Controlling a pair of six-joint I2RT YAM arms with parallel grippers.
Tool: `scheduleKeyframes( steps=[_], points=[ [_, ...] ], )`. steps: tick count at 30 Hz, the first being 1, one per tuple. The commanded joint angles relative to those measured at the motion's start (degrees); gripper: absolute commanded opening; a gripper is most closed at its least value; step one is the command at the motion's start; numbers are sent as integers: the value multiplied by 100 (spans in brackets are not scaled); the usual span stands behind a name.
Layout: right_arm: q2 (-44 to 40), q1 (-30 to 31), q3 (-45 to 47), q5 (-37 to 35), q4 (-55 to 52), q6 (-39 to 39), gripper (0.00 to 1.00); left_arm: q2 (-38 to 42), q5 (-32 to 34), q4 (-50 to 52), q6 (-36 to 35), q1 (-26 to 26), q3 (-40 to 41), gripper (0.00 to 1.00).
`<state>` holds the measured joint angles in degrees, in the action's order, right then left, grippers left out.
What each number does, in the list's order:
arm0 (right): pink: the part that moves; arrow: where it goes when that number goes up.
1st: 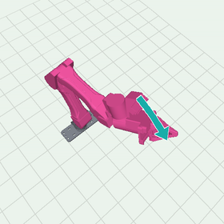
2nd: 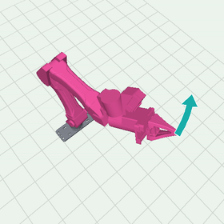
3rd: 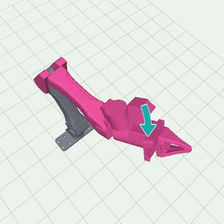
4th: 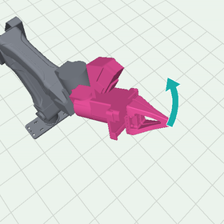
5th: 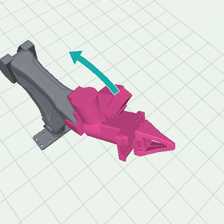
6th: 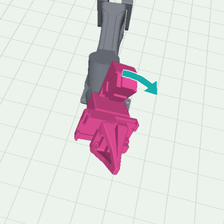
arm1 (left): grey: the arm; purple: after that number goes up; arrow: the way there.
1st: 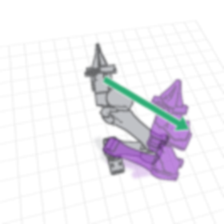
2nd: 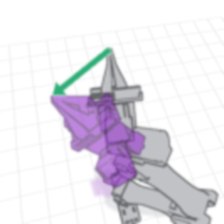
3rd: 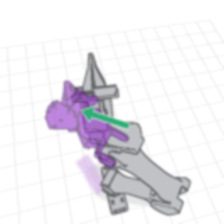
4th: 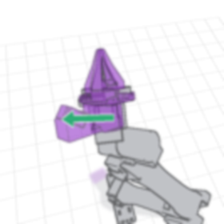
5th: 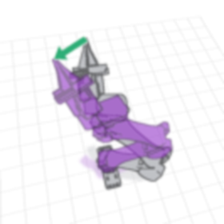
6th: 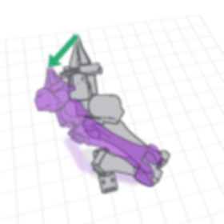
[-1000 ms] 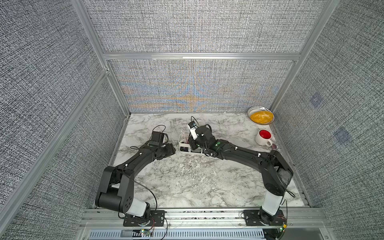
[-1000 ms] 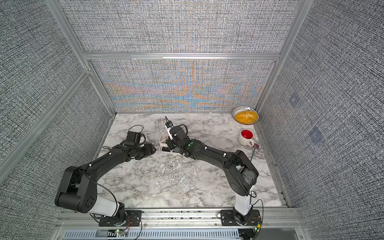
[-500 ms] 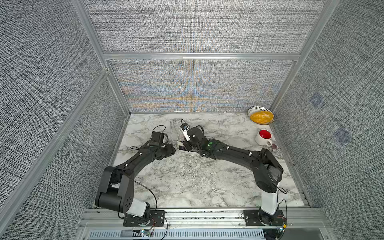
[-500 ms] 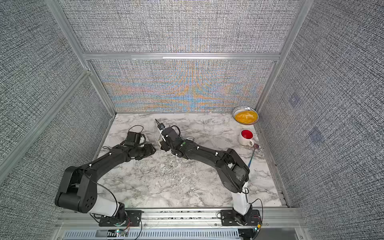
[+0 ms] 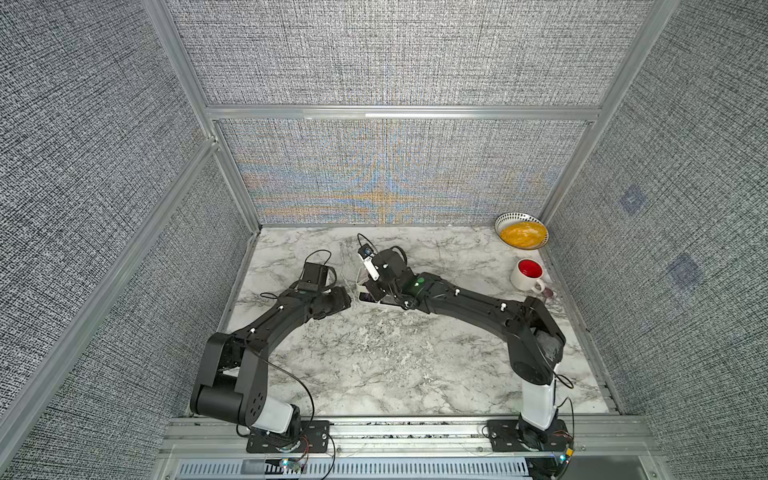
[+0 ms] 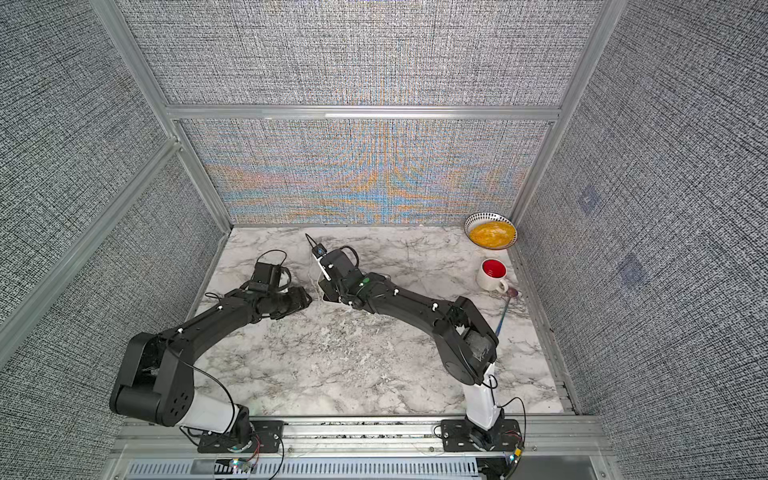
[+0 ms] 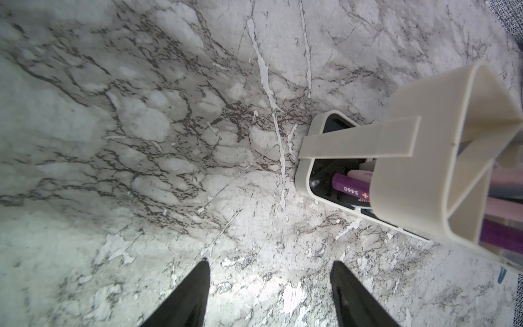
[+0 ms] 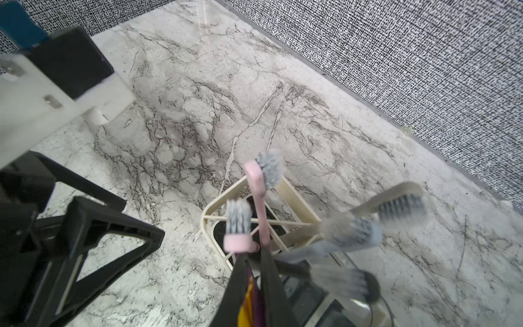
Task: Place the toothbrush into the toothbrush holder
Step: Adjust the toothbrush at the toothbrush holder.
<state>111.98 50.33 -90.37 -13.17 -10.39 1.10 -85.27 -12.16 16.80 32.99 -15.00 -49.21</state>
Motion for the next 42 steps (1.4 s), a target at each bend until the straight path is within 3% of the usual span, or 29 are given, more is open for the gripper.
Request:
scheduleKeyframes(
  steps=[1, 9, 23, 25, 29, 31, 42],
  points=[
    [77, 13, -176, 65, -574, 294, 9, 23, -14, -36, -39, -4, -15, 70],
    [-44, -22, -60, 361, -894, 493, 8, 30, -1, -27, -47, -2, -28, 70],
    [4, -78, 224, 640, -564, 366, 9, 98, 46, 34, -47, -3, -6, 70],
    [-42, -76, 271, 600, -502, 348, 15, 102, 61, 43, -55, -2, -9, 70],
    [-232, -84, 432, 461, -305, 264, 42, 79, 47, 34, -47, -3, -10, 70],
    [-357, -84, 538, 413, -206, 216, 51, 60, 39, 17, -48, -5, -10, 70],
    [-1275, -94, 1033, 314, 42, -68, 63, 134, 71, 94, -21, -7, -36, 70]
  ],
)
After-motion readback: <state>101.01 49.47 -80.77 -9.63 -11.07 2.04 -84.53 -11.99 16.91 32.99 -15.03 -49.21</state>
